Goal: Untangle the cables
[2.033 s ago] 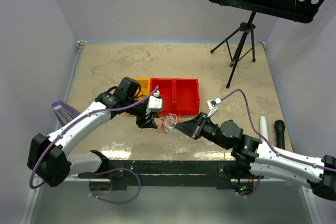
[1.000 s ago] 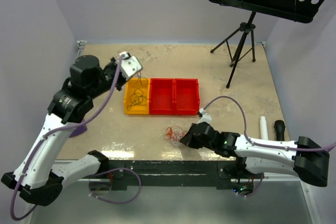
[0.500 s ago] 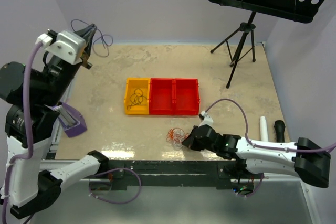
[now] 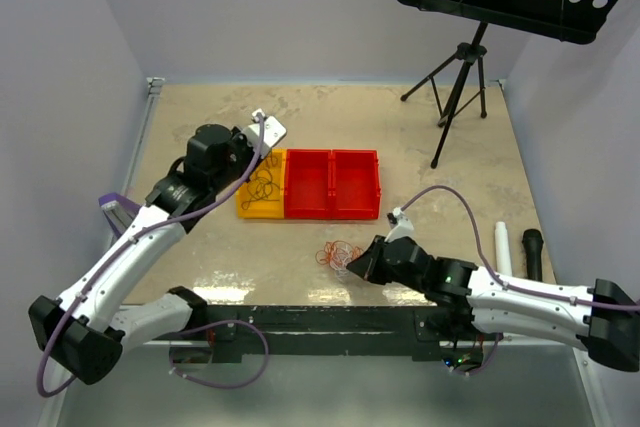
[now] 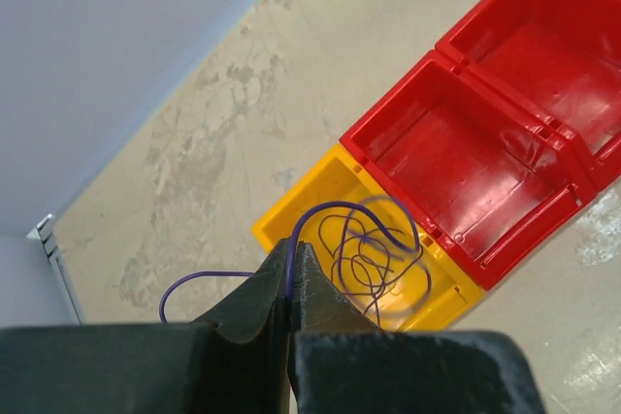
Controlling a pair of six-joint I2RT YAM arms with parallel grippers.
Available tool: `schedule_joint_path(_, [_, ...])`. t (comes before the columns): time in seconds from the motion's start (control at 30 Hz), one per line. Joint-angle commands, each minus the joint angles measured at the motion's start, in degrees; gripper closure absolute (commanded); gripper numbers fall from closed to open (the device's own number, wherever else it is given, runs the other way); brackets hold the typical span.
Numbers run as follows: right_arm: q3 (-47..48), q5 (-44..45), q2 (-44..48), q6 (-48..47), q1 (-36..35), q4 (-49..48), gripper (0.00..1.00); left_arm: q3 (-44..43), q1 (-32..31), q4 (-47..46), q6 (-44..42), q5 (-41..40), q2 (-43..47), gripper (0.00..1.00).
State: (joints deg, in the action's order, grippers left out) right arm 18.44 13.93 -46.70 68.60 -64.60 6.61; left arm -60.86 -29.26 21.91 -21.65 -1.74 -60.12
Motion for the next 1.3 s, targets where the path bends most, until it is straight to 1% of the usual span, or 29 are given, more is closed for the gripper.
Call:
schedule_joint_path(0.0, [1.08,1.18,1.78,0.75,-0.35,0.77,1.0,3.46,0.34,-9.95,-0.15,-3.0,-1.22,1.0])
schedule_joint_path(0.2, [1.78,1.27,2.23,0.13,-0.27,0.68,1.0,8.65,0.34,-12.85,0.38,-4.94,-6.23,1.0])
schedule_joint_path(0.4, [3.45,1.18,0.64,-0.74,-0.35,-0.63,1.0,10.24,1.13,-16.54,0.12,-11.09,-13.61,1.0])
schedule_joint_path(0.5, [3.89,1.1,0.82,-0.75,-0.27,-0.46,1.0,9.8,2.27,-18.3,1.6,-11.88,-16.6,1.0])
schedule_joint_path(0.67, [4.06,1.27,1.08,-0.83,-0.27,-0.02,1.0,8.74,2.54,-18.13,4.95,-11.89,-20.21,1.0])
schedule_joint_path(0.73, [3.98,1.18,0.82,-0.83,-0.27,-0.54,1.0,8.57,2.54,-17.34,5.65,-10.49,-21.88,1.0])
schedule_joint_path(0.77, [3.98,1.18,0.56,-0.83,-0.27,-0.72,1.0,8.13,2.54,-16.21,6.18,-9.44,-22.75,0.95])
schedule_joint_path(0.87, [3.97,0.92,-0.32,-0.83,-0.27,-1.69,1.0,6.9,2.54,-13.31,7.14,-5.4,-24.61,0.76])
schedule_joint_path(1.0, [3.8,0.57,-1.73,-0.84,-0.27,-2.92,1.0,7.16,2.54,-13.82,8.11,-0.65,-22.86,0.67])
schedule_joint_path(1.1, [3.8,0.39,-2.26,-1.01,-0.27,-3.45,1.0,6.02,2.54,-13.04,8.38,0.77,-22.24,0.59])
schedule_joint_path(1.2, [3.97,0.22,-2.43,-1.36,-0.27,-3.97,1.0,4.0,2.54,-10.41,8.64,1.47,-20.66,0.47])
schedule_joint_path(1.27, [3.98,0.13,-2.7,-1.62,-0.27,-4.32,1.0,2.86,2.54,-8.12,8.55,5.49,-18.21,0.29])
